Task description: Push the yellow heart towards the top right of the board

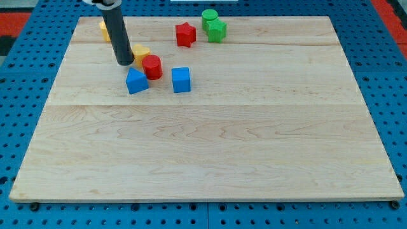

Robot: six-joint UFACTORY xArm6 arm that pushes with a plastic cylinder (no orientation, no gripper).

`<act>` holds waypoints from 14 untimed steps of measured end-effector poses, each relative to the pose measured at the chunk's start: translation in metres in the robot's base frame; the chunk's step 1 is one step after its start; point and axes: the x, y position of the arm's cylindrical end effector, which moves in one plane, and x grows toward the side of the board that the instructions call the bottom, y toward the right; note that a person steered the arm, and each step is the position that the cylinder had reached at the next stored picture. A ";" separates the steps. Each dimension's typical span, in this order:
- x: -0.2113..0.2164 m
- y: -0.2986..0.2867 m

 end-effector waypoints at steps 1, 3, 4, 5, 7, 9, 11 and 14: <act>-0.005 0.005; -0.009 0.083; -0.010 0.115; -0.014 0.116; -0.041 0.110; -0.042 0.169; -0.042 0.223; -0.042 0.325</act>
